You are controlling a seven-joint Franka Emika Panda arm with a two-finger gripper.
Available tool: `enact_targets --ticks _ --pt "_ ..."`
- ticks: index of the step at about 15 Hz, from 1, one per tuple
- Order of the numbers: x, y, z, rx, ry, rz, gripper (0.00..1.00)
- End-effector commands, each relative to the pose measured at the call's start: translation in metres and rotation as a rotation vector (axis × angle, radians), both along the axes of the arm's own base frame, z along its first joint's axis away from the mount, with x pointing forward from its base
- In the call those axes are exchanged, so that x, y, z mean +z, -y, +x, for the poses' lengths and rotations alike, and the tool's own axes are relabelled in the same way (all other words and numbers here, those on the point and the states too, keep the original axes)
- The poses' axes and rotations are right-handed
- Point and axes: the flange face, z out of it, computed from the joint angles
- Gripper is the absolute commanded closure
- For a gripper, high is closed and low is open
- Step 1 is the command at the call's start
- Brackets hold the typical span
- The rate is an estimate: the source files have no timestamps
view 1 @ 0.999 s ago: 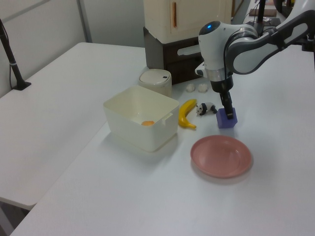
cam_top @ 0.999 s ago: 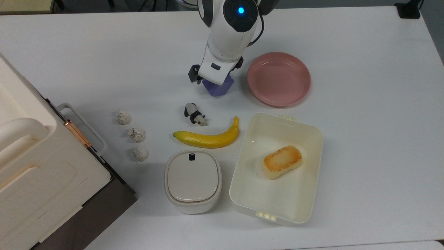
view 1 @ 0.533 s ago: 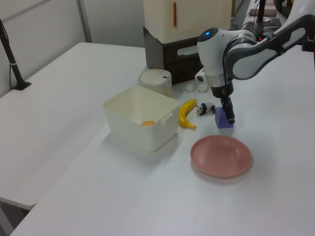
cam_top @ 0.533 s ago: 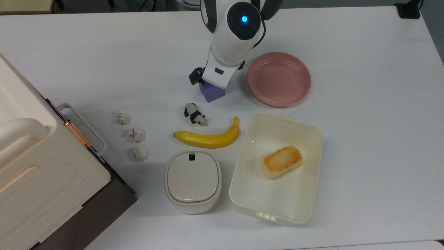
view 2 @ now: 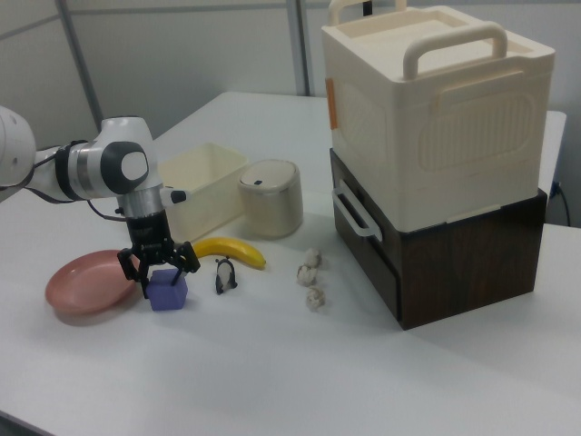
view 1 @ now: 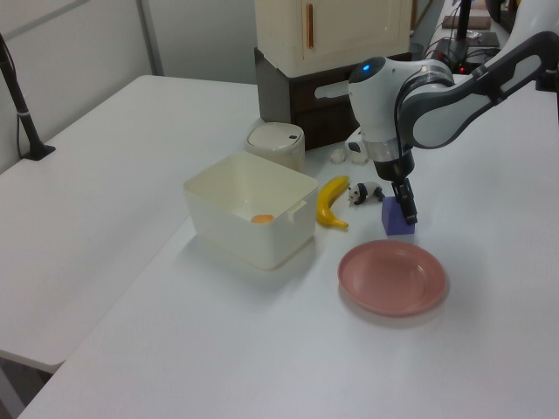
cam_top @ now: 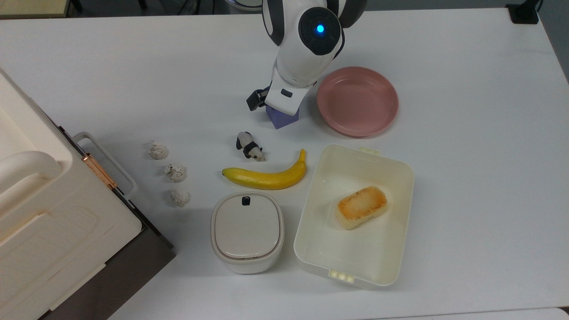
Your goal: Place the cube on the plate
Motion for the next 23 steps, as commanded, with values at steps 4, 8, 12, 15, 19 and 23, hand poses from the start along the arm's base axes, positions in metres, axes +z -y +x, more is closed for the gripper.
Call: enact_targets --ticks 4,8,12,15,19,23 --pt "-0.006 0.000 -0.004 0.013 -0.012 -0.025 0.86" --pt "0.000 -0.002 -0.004 -0.002 -0.009 -0.017 0.90" --pt "0.041 -0.002 0.003 -0.020 0.051 -0.005 0.00" --pt "0.075 0.012 0.023 -0.023 0.121 -0.015 0.00" --pt "0.062 0.037 0.041 -0.012 0.190 -0.059 0.00" --pt "0.032 0.049 0.040 -0.058 0.146 -0.059 0.00"
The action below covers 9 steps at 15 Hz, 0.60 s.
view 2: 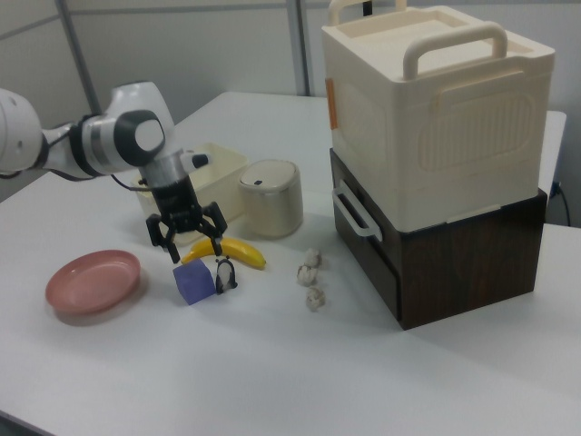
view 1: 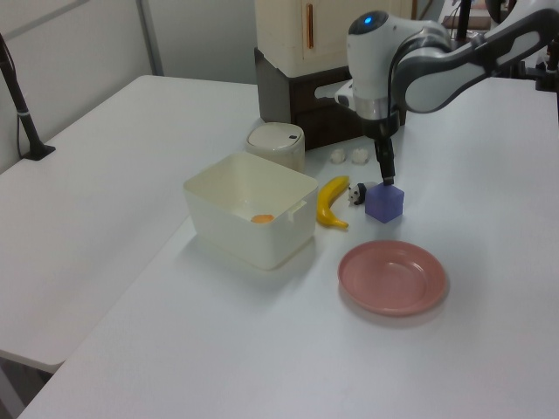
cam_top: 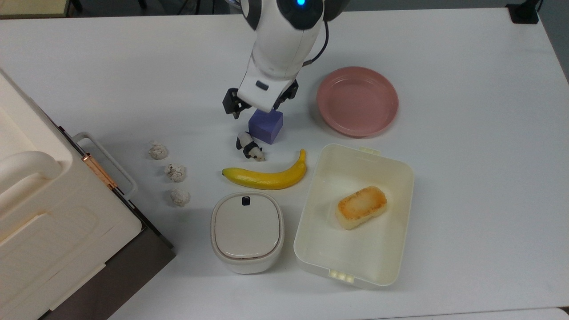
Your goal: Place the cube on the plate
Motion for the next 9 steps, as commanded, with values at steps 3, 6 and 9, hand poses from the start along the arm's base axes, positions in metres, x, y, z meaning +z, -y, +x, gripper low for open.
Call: enact_targets --ticks 3,6,9 --pt "-0.024 -0.009 0.003 -0.322 0.046 0.161 0.00" --pt "-0.039 -0.004 0.001 -0.519 0.079 0.172 0.00" --pt "-0.054 -0.008 0.001 -0.550 0.093 0.171 0.00"
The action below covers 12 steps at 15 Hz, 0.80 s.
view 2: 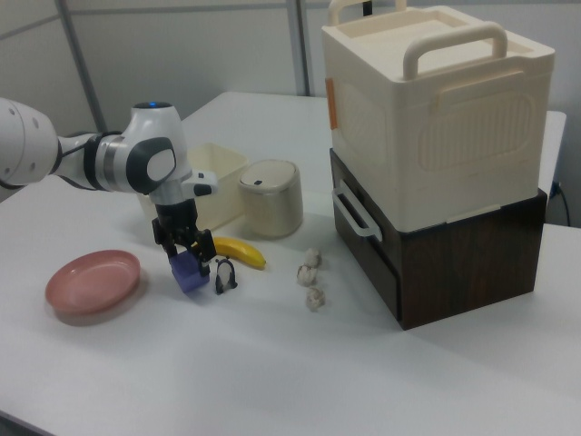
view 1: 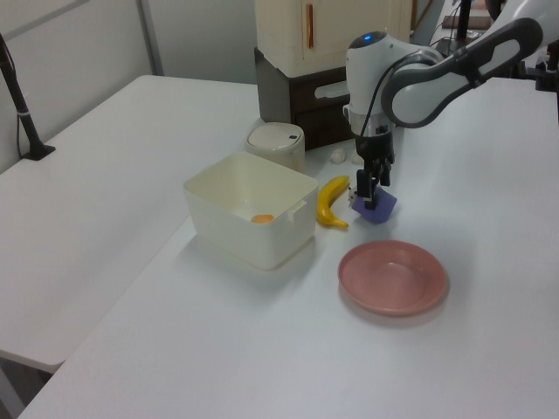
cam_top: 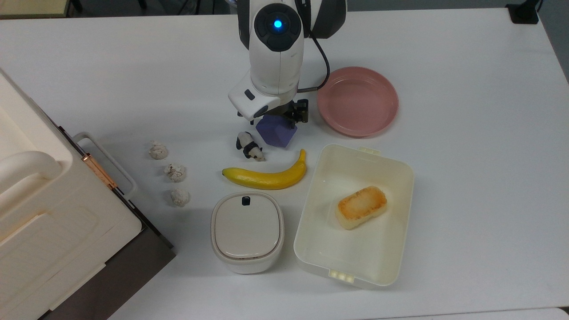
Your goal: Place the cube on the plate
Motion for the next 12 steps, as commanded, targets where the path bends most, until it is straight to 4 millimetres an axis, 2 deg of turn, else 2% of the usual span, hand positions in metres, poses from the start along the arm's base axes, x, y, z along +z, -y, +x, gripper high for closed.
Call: enact_targets --ticks 1,2,4,5,9,11,12 --pt "-0.021 -0.002 -0.005 -0.060 0.001 0.007 0.00" --pt "-0.031 -0.003 -0.008 -0.058 -0.015 0.003 0.00" --pt "-0.035 -0.003 -0.009 -0.058 -0.023 0.002 0.00" --pt "-0.035 -0.004 -0.009 -0.057 -0.024 0.001 0.05" --pt "-0.020 -0.020 -0.011 -0.020 -0.024 0.006 0.77" --pt "-0.005 -0.040 -0.019 0.019 -0.036 0.008 0.97" --pt "0.007 -0.048 -0.019 0.033 -0.037 0.010 1.00"
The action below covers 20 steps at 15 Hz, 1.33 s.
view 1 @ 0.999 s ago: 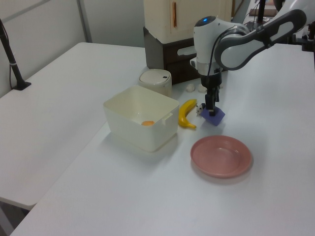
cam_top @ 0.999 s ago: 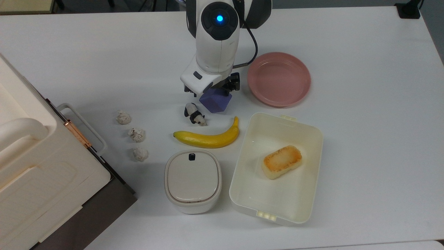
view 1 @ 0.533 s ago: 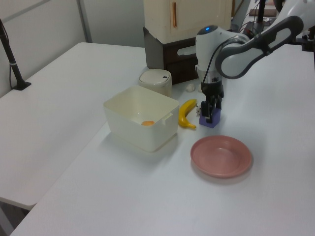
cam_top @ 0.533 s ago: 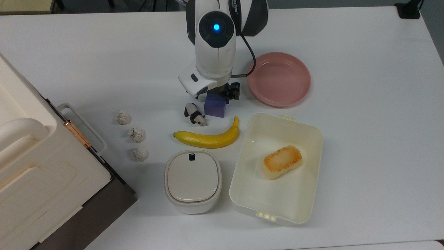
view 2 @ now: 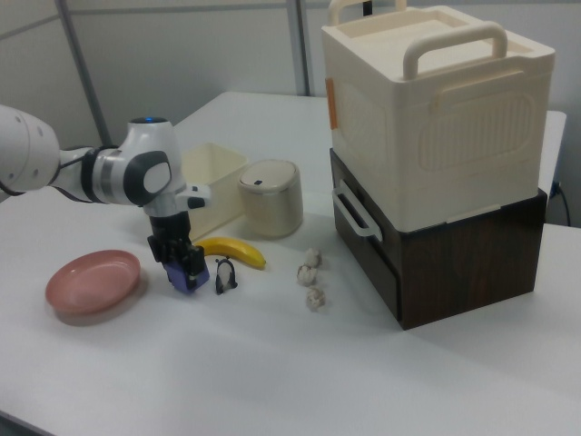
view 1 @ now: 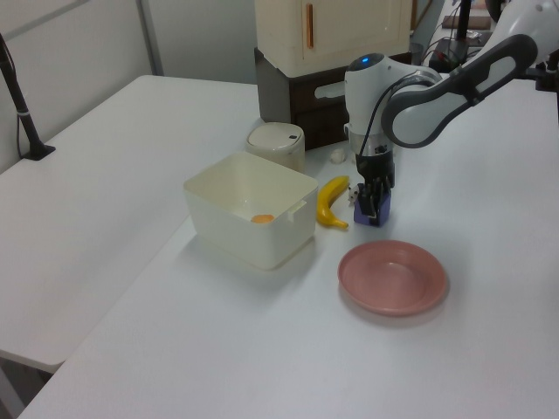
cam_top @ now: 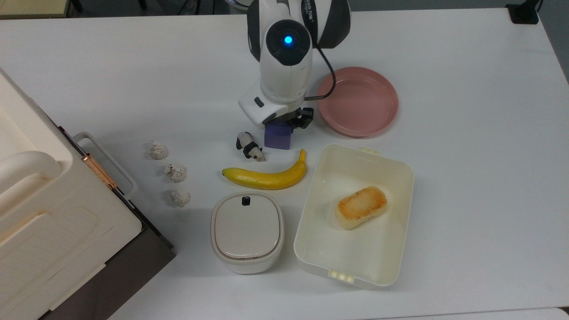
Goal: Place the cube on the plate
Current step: 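Carry the cube over the pink plate and release it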
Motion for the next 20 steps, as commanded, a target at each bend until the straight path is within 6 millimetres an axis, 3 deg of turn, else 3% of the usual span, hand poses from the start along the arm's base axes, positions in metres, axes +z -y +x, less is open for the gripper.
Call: enact_targets --ticks 1,3,4,8,9,10,11,14,17,19,20 --pt "0.043 -0.038 -0.015 0.050 -0.024 0.020 1.00" --pt "0.059 -0.061 -0.023 0.086 -0.050 0.026 1.00" --pt "0.064 -0.085 -0.033 0.119 -0.074 0.031 1.00" --pt "0.063 -0.156 -0.061 0.128 -0.085 0.025 0.99" --pt "0.056 -0.170 -0.067 0.132 -0.096 0.017 0.84" --pt "0.053 -0.177 -0.070 0.114 -0.097 0.009 0.37" --pt "0.056 -0.180 -0.071 0.082 -0.087 -0.004 0.00" --pt "0.071 -0.181 -0.067 0.081 -0.061 -0.010 0.00" --pt "0.098 -0.168 -0.065 0.070 -0.054 -0.012 0.00" --pt "0.131 -0.136 -0.062 0.062 -0.047 -0.010 0.00" --pt "0.159 -0.106 -0.062 0.091 -0.036 0.002 0.00"
